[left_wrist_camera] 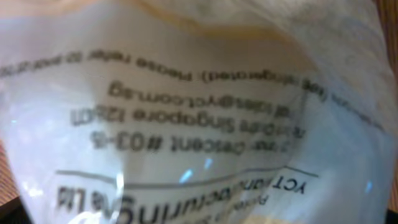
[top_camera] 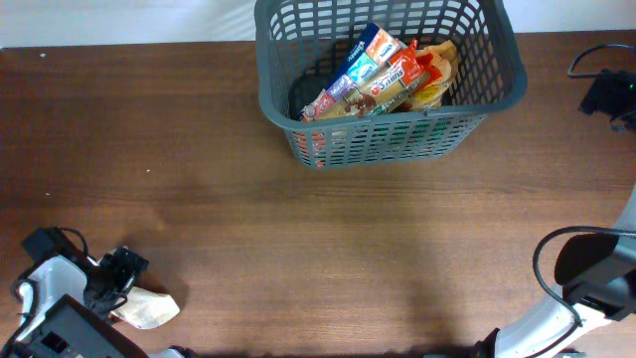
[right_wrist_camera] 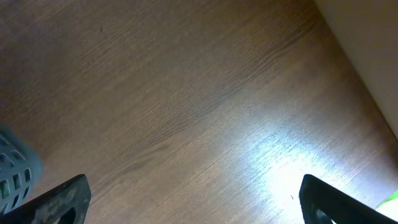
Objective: Pack container
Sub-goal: 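Lower the left gripper onto the clear plastic bag and grasp it, then lift the plastic bag and carry it to the basket, then drop the plastic bag into the basket's left side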
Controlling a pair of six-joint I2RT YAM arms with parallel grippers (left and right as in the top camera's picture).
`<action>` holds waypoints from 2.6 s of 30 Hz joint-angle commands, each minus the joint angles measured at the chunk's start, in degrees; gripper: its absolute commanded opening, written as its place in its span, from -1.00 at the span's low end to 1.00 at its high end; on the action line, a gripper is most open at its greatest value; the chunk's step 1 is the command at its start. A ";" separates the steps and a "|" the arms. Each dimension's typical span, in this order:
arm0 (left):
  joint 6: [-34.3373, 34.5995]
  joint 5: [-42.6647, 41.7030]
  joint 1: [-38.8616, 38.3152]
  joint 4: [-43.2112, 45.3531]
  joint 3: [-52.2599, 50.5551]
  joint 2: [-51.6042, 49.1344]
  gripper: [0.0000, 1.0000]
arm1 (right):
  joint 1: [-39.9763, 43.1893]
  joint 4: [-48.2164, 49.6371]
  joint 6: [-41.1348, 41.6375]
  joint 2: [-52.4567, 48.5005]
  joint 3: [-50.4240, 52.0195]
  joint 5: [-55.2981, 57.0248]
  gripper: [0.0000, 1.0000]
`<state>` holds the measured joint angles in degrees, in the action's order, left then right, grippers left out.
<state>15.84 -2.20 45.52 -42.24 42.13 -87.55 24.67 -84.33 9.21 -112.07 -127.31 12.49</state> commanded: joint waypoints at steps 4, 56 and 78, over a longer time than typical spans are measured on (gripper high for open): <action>-0.70 -1.70 0.39 0.79 -1.14 -0.61 0.43 | 0.11 0.07 0.74 0.17 0.35 0.11 0.98; 12.22 -0.48 -68.30 44.76 64.57 -20.85 -0.96 | 0.11 0.09 0.74 0.17 0.35 0.11 0.98; 1.51 -0.96 -70.86 22.29 71.41 -33.55 1.00 | 0.11 0.07 0.74 0.17 0.35 0.11 0.98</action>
<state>20.08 -2.76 -25.69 -20.01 112.20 -120.29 24.67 -84.31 9.26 -112.07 -127.31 12.51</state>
